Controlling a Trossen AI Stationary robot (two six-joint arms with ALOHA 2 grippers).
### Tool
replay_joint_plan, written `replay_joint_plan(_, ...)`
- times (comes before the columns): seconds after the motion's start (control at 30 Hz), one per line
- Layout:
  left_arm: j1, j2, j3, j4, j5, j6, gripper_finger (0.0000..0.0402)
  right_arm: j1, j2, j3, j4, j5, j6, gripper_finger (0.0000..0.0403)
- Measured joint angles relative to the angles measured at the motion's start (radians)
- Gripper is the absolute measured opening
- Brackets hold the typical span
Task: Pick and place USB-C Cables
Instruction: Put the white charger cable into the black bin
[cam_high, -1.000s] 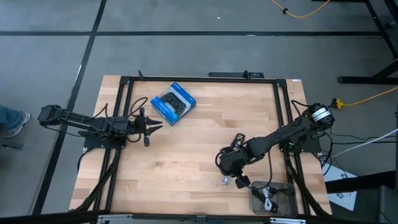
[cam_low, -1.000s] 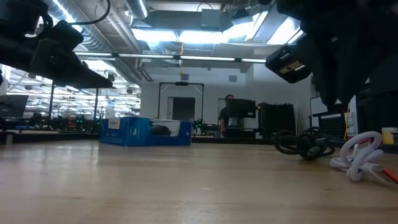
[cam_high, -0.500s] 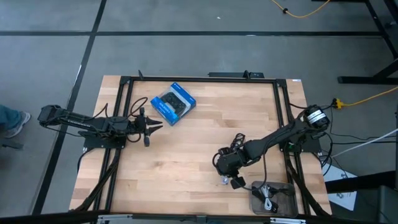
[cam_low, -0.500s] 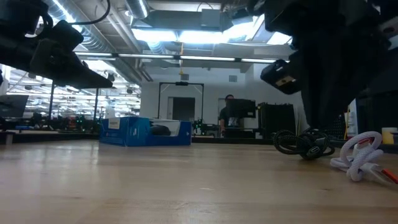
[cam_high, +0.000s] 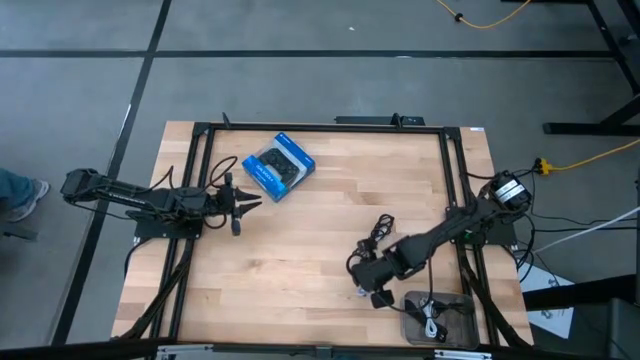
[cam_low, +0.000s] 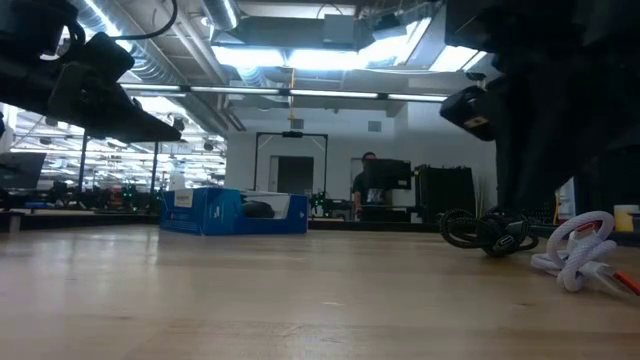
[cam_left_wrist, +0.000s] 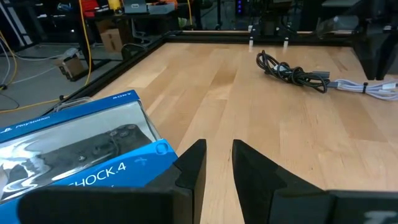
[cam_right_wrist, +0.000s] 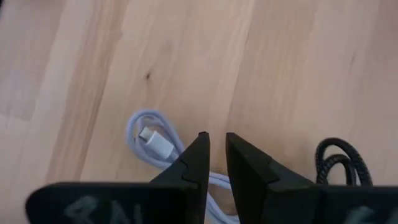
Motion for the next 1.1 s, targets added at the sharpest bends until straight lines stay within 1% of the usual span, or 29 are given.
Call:
replay_joint_plan(0.13, 0.0, 0.0, 0.0, 0.0, 0.0, 0.0, 0.007, 0.015, 0.0, 0.0, -0.013, 0.033, 0.054, 0.0058)
replay_joint_plan(0.23, 0.0, 0.0, 0.0, 0.0, 0.0, 0.0, 0.007, 0.022, 0.0, 0.0, -0.018, 0.146, 0.106, 0.0058)
replay_joint_plan(0.27, 0.0, 0.0, 0.0, 0.0, 0.0, 0.0, 0.007, 0.022, 0.0, 0.0, -0.02, 0.164, 0.124, 0.0058)
replay_joint_plan(0.37, 0.0, 0.0, 0.0, 0.0, 0.0, 0.0, 0.007, 0.027, 0.0, 0.0, -0.02, 0.151, 0.16, 0.0058)
replay_joint_plan(0.5, 0.0, 0.0, 0.0, 0.0, 0.0, 0.0, 0.007, 0.051, 0.0, 0.0, -0.019, 0.13, 0.154, 0.0058)
replay_joint_plan(0.87, 0.0, 0.0, 0.0, 0.0, 0.0, 0.0, 0.007, 0.054, 0.0, 0.0, -0.044, 0.131, 0.187, 0.0058)
replay_joint_plan(1.0, 0.0, 0.0, 0.0, 0.0, 0.0, 0.0, 0.007, 0.054, -0.007, -0.001, -0.066, 0.193, 0.116, 0.0058)
replay_joint_plan(1.07, 0.0, 0.0, 0.0, 0.0, 0.0, 0.0, 0.007, 0.053, -0.009, -0.001, -0.024, 0.18, 0.075, 0.0058)
replay_joint_plan(1.1, 0.0, 0.0, 0.0, 0.0, 0.0, 0.0, 0.007, 0.053, -0.009, -0.001, -0.006, 0.15, 0.055, 0.0058)
